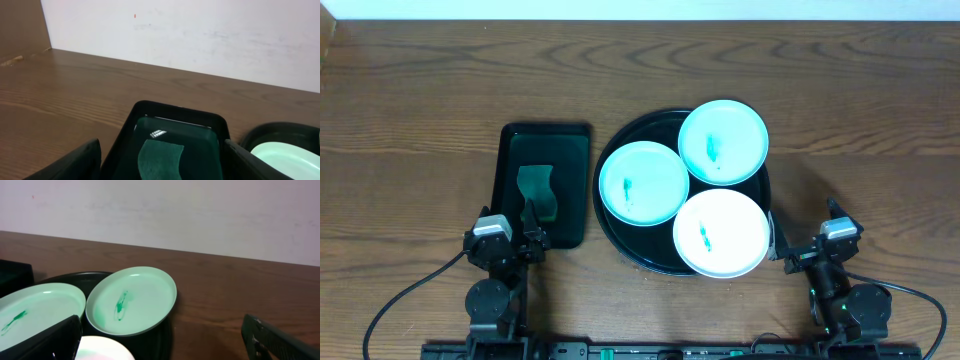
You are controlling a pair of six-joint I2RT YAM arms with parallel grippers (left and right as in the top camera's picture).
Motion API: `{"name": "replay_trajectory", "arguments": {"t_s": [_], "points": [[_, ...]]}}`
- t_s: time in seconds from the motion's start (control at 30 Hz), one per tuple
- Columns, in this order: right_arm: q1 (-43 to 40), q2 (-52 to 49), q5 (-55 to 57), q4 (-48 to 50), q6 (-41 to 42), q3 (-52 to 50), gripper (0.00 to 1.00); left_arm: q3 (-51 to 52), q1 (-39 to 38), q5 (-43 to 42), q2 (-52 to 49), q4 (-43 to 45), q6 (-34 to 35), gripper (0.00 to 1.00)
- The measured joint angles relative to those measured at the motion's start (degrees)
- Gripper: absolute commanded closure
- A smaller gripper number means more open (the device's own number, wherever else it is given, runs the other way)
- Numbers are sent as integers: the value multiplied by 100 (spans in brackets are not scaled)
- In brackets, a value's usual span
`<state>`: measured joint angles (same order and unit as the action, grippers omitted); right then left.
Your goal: Clean dirty plates on tray and stack at the side
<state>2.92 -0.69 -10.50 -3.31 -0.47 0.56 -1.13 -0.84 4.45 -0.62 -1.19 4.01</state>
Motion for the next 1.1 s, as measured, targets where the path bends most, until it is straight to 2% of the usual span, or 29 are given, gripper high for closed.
{"name": "replay_trajectory", "arguments": {"t_s": [1.1], "points": [[0, 0, 92, -7, 0, 0, 1, 0, 0, 0, 0, 0, 0, 24]]}}
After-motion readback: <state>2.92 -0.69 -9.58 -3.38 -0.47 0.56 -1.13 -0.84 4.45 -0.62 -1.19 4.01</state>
